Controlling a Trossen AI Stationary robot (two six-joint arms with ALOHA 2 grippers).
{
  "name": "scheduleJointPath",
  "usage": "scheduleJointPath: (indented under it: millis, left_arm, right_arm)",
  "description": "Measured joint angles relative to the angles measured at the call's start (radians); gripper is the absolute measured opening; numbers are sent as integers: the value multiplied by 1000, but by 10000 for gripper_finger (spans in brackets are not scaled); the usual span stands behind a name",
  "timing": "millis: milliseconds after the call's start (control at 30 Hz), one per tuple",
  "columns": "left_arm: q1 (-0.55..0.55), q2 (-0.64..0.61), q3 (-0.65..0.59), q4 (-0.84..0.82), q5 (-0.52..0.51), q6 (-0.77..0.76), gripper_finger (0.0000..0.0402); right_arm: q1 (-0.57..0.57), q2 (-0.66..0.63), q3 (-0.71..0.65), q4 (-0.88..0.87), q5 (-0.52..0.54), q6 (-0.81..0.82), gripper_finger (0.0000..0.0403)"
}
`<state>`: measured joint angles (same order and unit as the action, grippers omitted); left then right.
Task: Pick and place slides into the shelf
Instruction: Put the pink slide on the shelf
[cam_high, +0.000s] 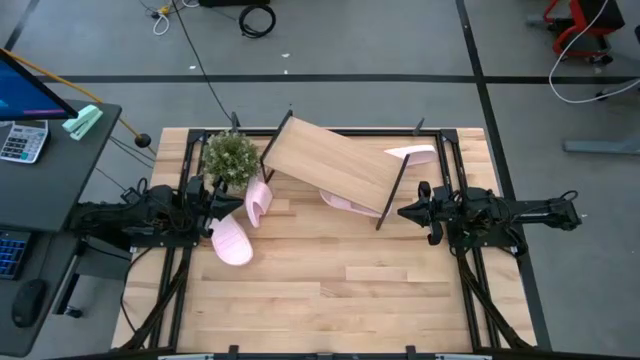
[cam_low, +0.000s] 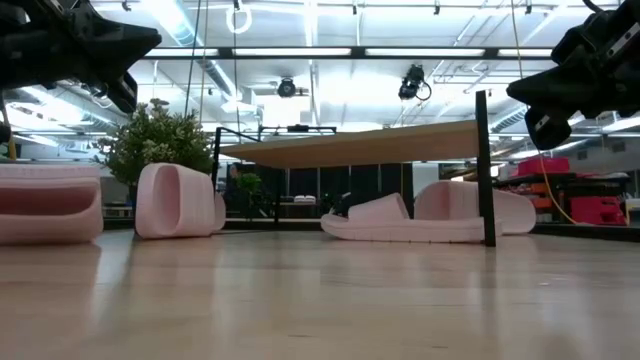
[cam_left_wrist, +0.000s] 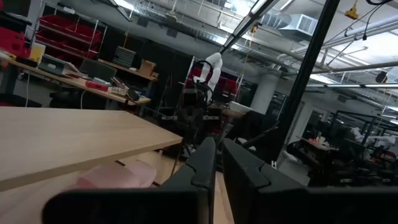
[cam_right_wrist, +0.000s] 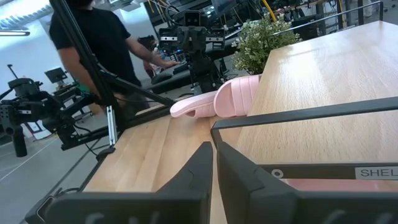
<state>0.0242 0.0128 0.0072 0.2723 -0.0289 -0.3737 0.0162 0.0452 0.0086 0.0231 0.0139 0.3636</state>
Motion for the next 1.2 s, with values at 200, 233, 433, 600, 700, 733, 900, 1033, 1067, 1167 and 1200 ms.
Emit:
scheduleJointPath:
  millis: [200,233,433,600,700,733,900,1033,1067,1167,1200]
  left_arm:
    - [0,0,0,0,0,0,23]
    - [0,0,0,0,0,0,24]
    - [0,0,0,0,0,0,34]
    - [0,0,0,0,0,0,34]
    - [0,0,0,0,0,0,28]
    - [0,0,0,0,0,0,26]
    - [0,0,0,0,0,0,21]
    - [0,0,0,0,0,0,23]
    - [0,0,0,0,0,0,25]
    - [0,0,0,0,0,0,31]
    - [0,0,0,0,0,0,32]
  right_arm:
    - [0,0,0,0,0,0,30]
    - [0,0,0,0,0,0,30]
    - [0,0,0,0,0,0,30]
    - [0,0,0,0,0,0,30]
    - [0,0,0,0,0,0,30]
    - [0,0,0,0,0,0,30]
    - [0,0,0,0,0,0,30]
    - [0,0,0,0,0,0,30]
    - [0,0,0,0,0,0,30]
    - [0,0,0,0,0,0,30]
    - [0,0,0,0,0,0,30]
